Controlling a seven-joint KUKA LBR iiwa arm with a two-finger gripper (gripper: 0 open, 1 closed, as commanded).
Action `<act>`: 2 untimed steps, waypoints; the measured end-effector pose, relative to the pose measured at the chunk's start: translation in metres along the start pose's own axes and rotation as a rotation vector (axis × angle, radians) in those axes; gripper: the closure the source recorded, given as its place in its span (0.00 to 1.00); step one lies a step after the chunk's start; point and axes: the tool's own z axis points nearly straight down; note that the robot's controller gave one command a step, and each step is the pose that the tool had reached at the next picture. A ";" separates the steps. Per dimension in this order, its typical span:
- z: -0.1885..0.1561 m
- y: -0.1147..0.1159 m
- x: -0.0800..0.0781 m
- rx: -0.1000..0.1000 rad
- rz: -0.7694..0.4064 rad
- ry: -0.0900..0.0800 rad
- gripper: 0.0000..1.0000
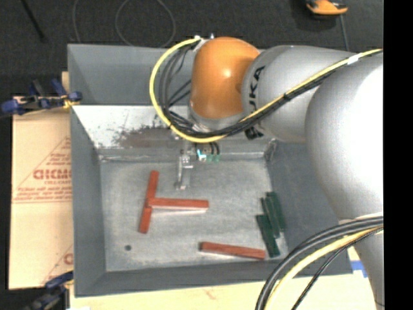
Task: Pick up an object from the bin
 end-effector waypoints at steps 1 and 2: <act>0.064 0.045 0.040 0.004 -0.317 -0.008 0.00; 0.064 0.007 0.022 0.003 -0.434 -0.014 0.00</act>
Offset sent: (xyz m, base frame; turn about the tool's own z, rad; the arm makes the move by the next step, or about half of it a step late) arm -0.0437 0.0463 -0.0675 -0.3169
